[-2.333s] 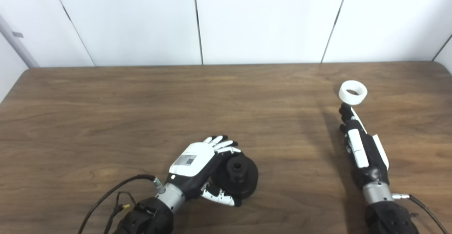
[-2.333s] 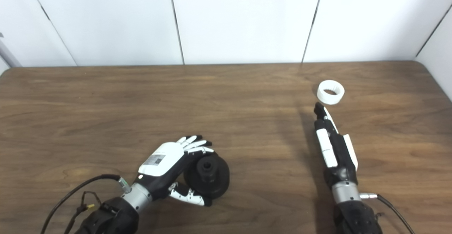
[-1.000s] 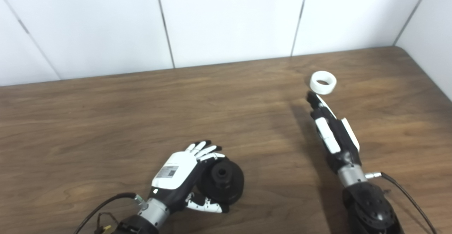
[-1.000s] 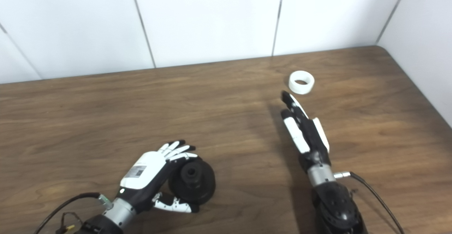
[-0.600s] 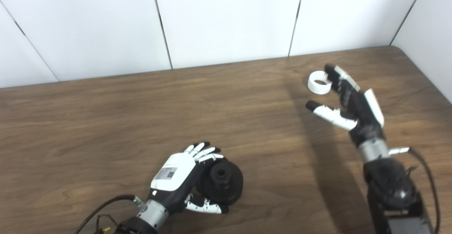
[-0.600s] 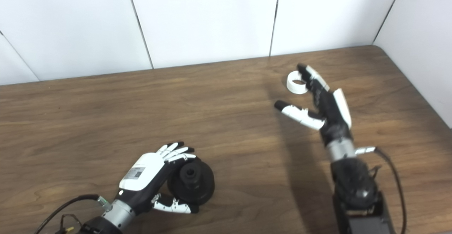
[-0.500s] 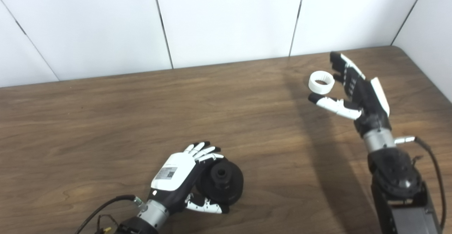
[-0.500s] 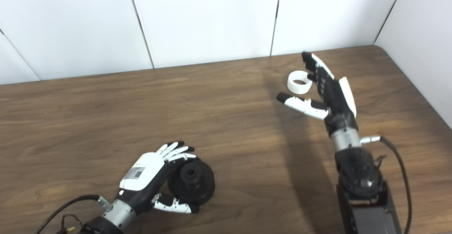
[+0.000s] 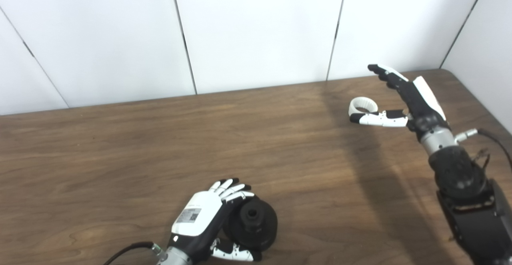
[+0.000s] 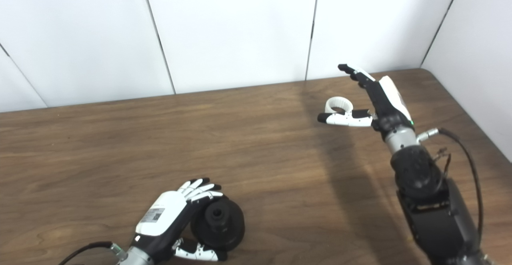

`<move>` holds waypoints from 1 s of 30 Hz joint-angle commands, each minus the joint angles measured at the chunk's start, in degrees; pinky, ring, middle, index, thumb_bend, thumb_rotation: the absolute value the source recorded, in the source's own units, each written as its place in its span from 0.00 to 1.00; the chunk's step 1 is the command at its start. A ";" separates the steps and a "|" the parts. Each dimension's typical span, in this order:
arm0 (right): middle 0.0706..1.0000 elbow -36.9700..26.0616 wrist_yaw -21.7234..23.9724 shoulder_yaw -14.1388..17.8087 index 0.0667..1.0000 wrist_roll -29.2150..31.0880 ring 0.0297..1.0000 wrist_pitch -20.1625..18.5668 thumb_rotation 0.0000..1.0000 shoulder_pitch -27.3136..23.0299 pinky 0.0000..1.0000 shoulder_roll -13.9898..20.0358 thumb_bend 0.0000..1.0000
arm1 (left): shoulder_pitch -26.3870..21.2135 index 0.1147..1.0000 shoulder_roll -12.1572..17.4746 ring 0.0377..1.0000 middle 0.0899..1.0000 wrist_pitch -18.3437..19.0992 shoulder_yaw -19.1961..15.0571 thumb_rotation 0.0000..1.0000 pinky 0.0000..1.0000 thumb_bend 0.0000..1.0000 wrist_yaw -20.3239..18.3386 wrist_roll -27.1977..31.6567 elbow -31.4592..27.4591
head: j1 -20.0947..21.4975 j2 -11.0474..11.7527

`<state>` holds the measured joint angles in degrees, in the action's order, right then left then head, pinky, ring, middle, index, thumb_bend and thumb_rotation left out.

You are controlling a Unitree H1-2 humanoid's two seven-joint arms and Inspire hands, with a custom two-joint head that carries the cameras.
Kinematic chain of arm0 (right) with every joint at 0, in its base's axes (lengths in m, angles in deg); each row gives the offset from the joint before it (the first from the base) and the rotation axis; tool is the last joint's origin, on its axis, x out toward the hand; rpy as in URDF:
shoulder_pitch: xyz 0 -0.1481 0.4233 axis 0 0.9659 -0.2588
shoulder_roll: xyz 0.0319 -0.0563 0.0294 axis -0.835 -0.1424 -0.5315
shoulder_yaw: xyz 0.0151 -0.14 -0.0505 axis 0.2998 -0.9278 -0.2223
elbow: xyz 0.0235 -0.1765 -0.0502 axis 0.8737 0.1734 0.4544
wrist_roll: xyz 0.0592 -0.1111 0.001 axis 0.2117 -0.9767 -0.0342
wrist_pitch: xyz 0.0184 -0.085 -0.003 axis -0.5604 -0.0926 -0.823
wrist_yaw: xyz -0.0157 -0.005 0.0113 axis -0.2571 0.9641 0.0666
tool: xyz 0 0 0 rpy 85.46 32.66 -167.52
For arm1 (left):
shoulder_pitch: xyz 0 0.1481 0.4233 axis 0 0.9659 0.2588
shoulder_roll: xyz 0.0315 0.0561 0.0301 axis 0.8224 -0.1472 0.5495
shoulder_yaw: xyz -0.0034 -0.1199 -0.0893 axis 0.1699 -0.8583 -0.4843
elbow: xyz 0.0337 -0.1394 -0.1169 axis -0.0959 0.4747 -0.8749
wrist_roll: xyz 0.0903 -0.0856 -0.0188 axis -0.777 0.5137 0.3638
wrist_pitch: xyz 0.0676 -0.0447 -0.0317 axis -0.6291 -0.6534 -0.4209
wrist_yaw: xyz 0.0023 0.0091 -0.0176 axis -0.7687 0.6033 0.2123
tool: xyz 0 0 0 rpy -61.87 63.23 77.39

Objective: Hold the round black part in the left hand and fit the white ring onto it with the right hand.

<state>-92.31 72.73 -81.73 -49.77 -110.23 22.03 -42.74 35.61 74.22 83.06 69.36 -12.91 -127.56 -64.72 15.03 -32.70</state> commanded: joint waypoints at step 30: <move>0.98 21.91 12.48 -7.91 0.80 -14.85 1.00 -3.17 0.26 -18.92 0.97 7.70 1.00 | 2.74 0.42 2.40 0.96 0.88 -1.79 1.06 0.07 0.98 0.52 -1.73 -1.28 5.18 | 7.94 2.68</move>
<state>-70.01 85.35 -89.80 -63.81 -113.56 6.38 -37.22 35.94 74.67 80.92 68.96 -10.92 -126.80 -63.15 22.94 -29.97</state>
